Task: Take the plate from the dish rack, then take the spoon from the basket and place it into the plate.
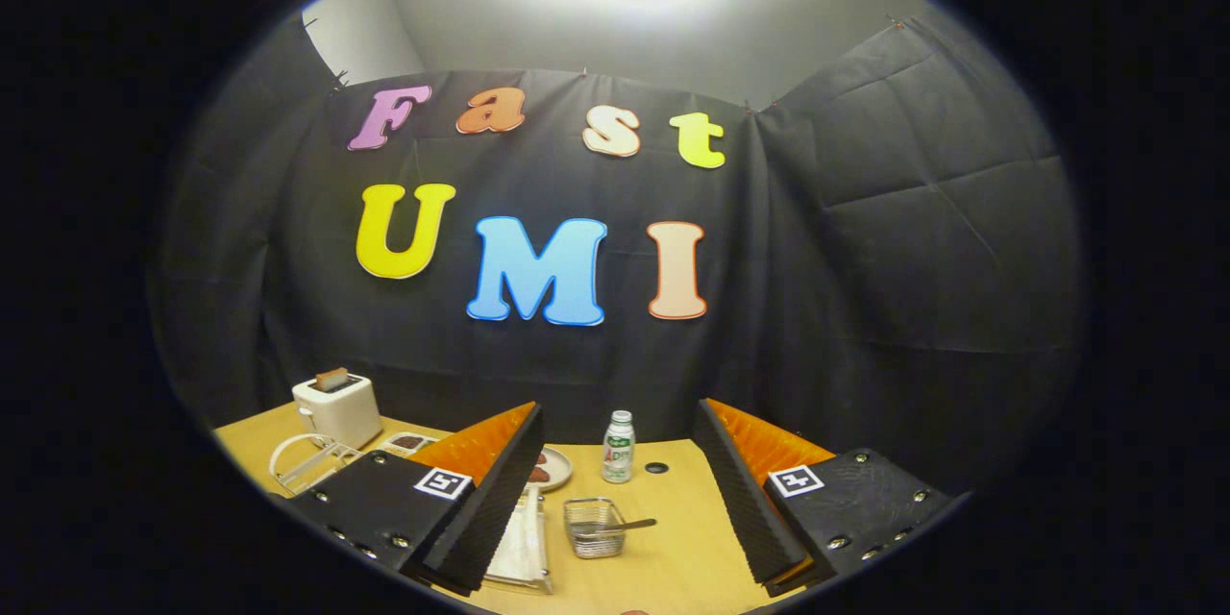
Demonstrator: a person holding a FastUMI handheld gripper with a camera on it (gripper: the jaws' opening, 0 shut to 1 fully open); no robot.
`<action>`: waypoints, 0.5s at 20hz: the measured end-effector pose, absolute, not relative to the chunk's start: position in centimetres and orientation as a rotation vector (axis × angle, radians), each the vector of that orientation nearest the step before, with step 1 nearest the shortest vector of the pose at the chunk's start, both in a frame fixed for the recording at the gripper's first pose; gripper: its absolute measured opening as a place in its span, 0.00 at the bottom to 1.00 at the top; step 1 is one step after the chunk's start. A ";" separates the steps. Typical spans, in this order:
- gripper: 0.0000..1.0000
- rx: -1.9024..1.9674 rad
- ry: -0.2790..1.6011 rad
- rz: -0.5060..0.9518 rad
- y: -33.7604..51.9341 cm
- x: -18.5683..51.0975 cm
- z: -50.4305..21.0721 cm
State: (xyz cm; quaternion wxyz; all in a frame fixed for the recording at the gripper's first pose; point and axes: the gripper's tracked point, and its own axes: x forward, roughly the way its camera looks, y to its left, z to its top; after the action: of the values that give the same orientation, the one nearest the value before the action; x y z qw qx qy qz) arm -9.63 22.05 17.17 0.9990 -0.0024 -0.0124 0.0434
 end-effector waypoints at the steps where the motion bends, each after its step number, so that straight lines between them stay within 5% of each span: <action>1: 0.97 -0.005 -0.009 0.113 23.6 -9.1 17.0; 10: 0.97 -0.015 0.290 0.338 34.1 -4.1 9.9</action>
State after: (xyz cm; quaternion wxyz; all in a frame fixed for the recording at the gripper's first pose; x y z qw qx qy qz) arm -4.13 34.15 9.95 0.9753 -0.0073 0.1436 0.1677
